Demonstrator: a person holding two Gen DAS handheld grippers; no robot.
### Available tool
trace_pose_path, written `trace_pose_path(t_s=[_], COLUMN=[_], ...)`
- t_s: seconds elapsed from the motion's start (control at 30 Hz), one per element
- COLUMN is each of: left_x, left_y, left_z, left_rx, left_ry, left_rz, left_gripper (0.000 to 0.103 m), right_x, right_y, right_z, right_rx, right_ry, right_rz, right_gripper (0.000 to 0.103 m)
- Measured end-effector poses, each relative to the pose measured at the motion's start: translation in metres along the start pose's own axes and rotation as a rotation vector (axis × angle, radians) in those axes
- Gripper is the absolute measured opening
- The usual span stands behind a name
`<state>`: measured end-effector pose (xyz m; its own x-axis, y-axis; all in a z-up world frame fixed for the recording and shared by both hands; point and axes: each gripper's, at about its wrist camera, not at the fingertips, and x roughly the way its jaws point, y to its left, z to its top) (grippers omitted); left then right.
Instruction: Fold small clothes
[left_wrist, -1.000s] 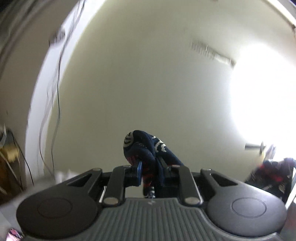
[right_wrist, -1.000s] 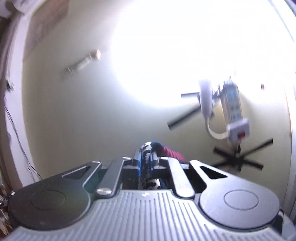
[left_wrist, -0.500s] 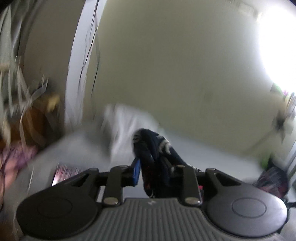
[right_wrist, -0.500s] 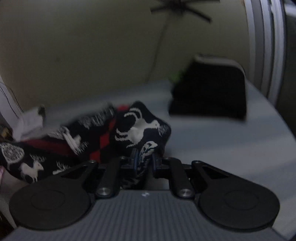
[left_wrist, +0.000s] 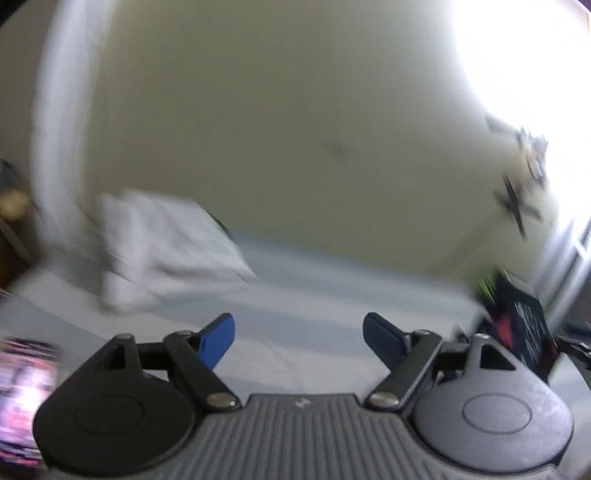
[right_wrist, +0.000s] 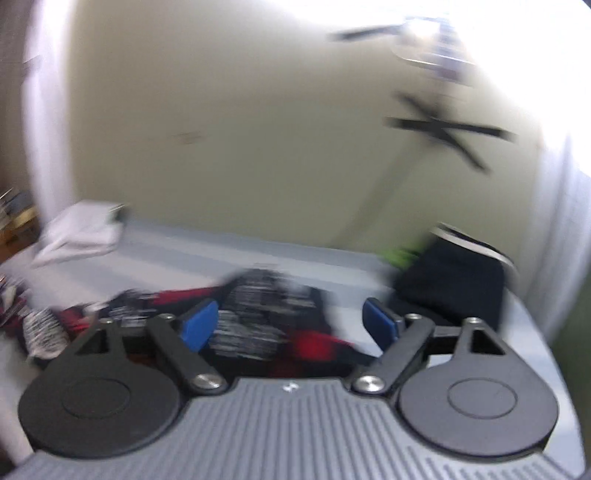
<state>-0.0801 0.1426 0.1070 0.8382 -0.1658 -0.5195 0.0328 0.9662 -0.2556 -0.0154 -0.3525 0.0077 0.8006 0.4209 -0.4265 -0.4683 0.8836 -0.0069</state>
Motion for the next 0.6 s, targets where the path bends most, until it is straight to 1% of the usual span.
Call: trace_pose_path(t_s=[0.03, 0.07, 0.1, 0.13, 0.17, 0.2, 0.23, 0.3, 0.33, 0.37, 0.43, 0.47, 0.53, 0.57, 0.6], left_x=[0.018, 0.035, 0.049, 0.063, 0.069, 0.075, 0.079, 0.081, 0.082, 0.083, 0.082, 0.083, 0.088, 0.092, 0.096], left_y=[-0.008, -0.016, -0.024, -0.033, -0.04, -0.045, -0.05, -0.058, -0.061, -0.062, -0.069, -0.072, -0.072, -0.074, -0.074], left_z=[-0.003, -0.006, -0.01, -0.013, -0.016, -0.018, -0.019, -0.026, -0.025, -0.023, -0.026, -0.026, -0.025, -0.026, -0.026], left_rx=[0.009, 0.026, 0.05, 0.077, 0.09, 0.101, 0.109, 0.127, 0.139, 0.148, 0.163, 0.167, 0.178, 0.187, 0.192], left_ry=[0.051, 0.092, 0.121, 0.149, 0.167, 0.185, 0.198, 0.209, 0.209, 0.207, 0.207, 0.212, 0.224, 0.232, 0.243], left_rz=[-0.02, -0.04, -0.057, -0.064, -0.065, -0.073, -0.09, -0.114, -0.122, -0.131, -0.157, -0.171, -0.187, -0.188, -0.187], left_gripper=[0.079, 0.079, 0.079, 0.079, 0.079, 0.079, 0.08, 0.085, 0.089, 0.092, 0.093, 0.093, 0.093, 0.093, 0.093], right_x=[0.007, 0.022, 0.032, 0.042, 0.044, 0.037, 0.025, -0.005, -0.02, -0.039, -0.068, -0.078, -0.09, -0.093, -0.094], right_y=[0.013, 0.025, 0.033, 0.037, 0.034, 0.025, 0.015, -0.014, -0.028, -0.045, -0.07, -0.081, -0.098, -0.103, -0.106], right_z=[0.0, -0.003, -0.005, -0.009, -0.01, -0.009, -0.006, 0.002, 0.003, 0.002, -0.007, -0.014, -0.032, -0.041, -0.047], right_rx=[-0.03, -0.073, -0.111, -0.145, -0.136, -0.097, -0.064, 0.026, 0.074, 0.126, 0.204, 0.239, 0.307, 0.335, 0.359], right_ry=[0.018, 0.05, 0.081, 0.12, 0.128, 0.093, 0.055, -0.038, -0.075, -0.106, -0.124, -0.111, -0.072, -0.059, -0.052], right_rz=[0.023, 0.029, 0.021, 0.003, -0.012, -0.023, -0.06, -0.184, -0.243, -0.323, -0.45, -0.499, -0.601, -0.689, -0.761], right_gripper=[0.086, 0.078, 0.062, 0.01, 0.006, 0.006, 0.005, 0.005, 0.005, 0.005, 0.006, 0.006, 0.01, 0.019, 0.043])
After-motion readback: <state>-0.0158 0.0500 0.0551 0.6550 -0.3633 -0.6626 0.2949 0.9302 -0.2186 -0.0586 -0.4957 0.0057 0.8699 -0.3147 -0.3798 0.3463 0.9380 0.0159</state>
